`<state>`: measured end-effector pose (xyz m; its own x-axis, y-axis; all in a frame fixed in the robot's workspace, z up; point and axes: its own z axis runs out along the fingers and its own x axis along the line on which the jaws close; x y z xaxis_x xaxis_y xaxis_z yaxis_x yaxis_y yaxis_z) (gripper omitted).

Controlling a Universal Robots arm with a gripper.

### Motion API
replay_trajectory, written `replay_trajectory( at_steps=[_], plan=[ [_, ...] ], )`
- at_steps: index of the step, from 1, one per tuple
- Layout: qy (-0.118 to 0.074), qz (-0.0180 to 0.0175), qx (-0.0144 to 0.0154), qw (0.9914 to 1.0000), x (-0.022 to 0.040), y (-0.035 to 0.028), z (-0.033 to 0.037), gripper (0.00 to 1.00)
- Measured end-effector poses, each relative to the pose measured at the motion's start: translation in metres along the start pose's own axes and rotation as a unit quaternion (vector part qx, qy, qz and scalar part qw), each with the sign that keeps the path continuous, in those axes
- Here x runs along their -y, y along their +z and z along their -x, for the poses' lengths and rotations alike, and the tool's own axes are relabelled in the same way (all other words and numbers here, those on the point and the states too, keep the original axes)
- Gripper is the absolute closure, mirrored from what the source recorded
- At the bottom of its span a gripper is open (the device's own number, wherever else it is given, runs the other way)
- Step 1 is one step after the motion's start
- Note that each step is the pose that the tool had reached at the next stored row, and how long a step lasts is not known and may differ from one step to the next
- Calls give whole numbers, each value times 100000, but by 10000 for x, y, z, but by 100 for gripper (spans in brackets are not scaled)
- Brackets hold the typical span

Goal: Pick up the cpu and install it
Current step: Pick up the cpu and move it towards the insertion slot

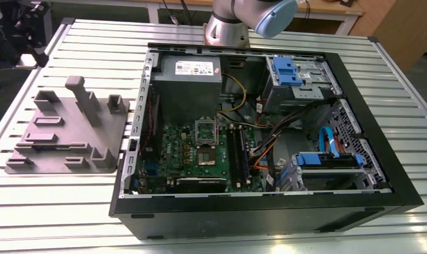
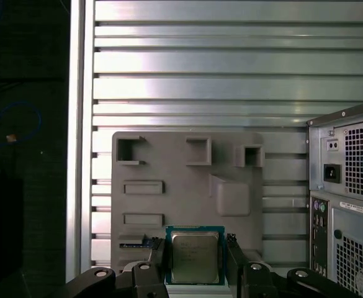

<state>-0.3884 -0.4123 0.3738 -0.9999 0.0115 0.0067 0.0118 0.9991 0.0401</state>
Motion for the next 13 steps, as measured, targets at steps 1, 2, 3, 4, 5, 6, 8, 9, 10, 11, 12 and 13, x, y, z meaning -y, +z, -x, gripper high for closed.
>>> replay_trajectory(
  at_steps=[1, 2, 3, 4, 5, 6, 8, 9, 10, 11, 12, 13],
  plan=[
    [1, -3, -2, 100000, 0, 0, 4, 53],
    [2, -1, -4, 100000, 0, 0, 5, 53],
    [4, -2, -1, 100000, 0, 0, 7, 53],
    [1, -3, -3, 100000, 0, 0, 10, 53],
    [-2, -2, -3, 100000, 0, 0, 15, 53],
    [-1, -2, -4, 100000, 0, -1, 18, 53],
    [1, 0, 1, 100000, 0, 0, 24, 53],
    [3, -1, -3, 100000, 0, 0, 27, 53],
    [-1, -3, -5, 100000, 0, 0, 31, 53],
    [0, -2, -4, 100000, 0, 0, 34, 53],
    [-1, -3, -4, 100000, 0, 0, 39, 53],
    [-1, -3, -6, 100000, -1, 0, 43, 53]
  ],
)
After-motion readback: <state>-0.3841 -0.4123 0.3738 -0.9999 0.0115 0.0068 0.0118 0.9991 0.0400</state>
